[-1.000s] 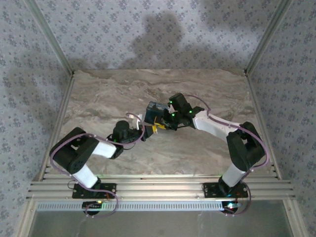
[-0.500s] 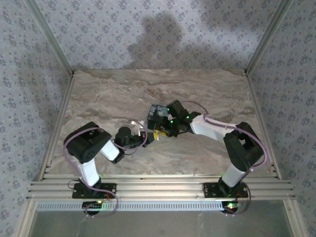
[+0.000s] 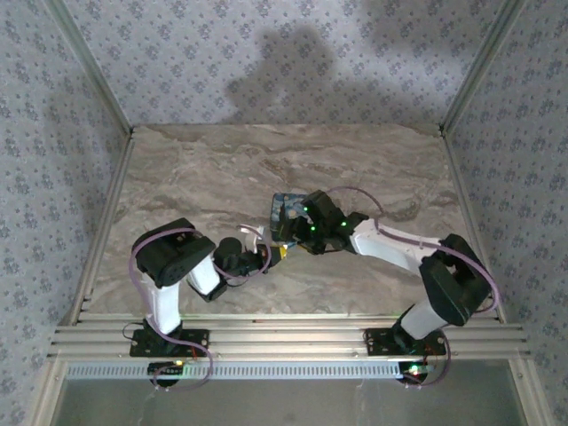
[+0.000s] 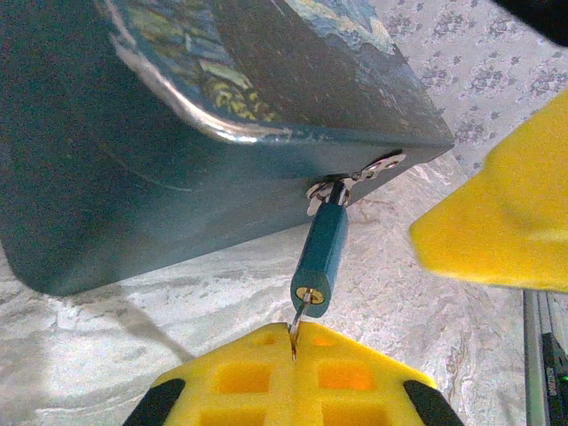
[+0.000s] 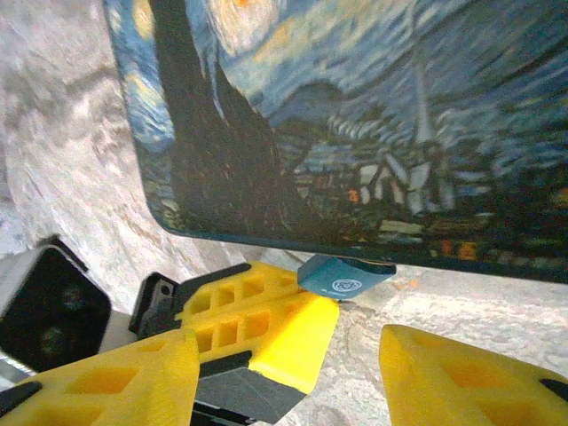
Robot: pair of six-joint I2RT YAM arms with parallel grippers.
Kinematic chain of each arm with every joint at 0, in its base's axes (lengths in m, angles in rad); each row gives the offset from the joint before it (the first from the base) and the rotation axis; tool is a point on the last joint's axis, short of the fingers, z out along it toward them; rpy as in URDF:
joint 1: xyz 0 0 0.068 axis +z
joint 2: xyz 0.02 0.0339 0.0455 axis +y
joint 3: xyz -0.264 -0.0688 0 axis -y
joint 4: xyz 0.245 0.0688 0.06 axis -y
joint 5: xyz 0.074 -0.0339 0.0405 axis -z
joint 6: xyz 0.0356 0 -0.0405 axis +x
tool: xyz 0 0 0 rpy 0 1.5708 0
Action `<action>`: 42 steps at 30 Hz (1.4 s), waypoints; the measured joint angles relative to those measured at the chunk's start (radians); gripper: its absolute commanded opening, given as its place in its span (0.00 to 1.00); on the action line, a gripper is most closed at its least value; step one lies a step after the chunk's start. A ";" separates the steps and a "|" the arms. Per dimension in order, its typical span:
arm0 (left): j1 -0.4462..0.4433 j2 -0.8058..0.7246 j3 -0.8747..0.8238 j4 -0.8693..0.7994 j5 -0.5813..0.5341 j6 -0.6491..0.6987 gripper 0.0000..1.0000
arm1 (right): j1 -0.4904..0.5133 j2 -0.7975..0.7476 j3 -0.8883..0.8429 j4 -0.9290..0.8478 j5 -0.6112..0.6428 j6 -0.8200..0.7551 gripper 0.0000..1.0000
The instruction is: Unlock the padlock with the key
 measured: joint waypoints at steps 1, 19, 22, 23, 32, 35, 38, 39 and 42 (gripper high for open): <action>-0.002 0.002 0.000 0.003 -0.002 0.000 0.00 | 0.000 -0.021 -0.013 0.002 0.019 0.001 0.57; -0.063 0.003 0.022 -0.021 -0.018 -0.010 0.00 | 0.040 -0.111 -0.208 0.206 0.173 0.117 0.55; -0.063 0.006 0.023 -0.016 -0.018 -0.021 0.00 | 0.047 -0.095 -0.208 0.220 0.176 0.130 0.55; -0.063 0.006 0.023 -0.015 -0.018 -0.024 0.00 | 0.050 -0.091 -0.208 0.220 0.179 0.133 0.54; -0.063 -0.002 0.026 -0.035 -0.018 -0.035 0.00 | 0.080 -0.089 -0.225 0.228 0.214 0.157 0.52; -0.067 -0.015 0.029 -0.064 -0.018 -0.035 0.00 | 0.085 -0.089 -0.237 0.235 0.219 0.164 0.52; -0.069 -0.035 0.028 -0.100 -0.021 -0.034 0.00 | 0.085 -0.089 -0.245 0.242 0.220 0.169 0.53; -0.069 -0.043 0.027 -0.114 -0.022 -0.034 0.00 | 0.085 -0.089 -0.245 0.244 0.221 0.171 0.54; -0.069 -0.069 0.014 -0.146 -0.026 -0.034 0.00 | 0.085 -0.082 -0.245 0.261 0.220 0.176 0.56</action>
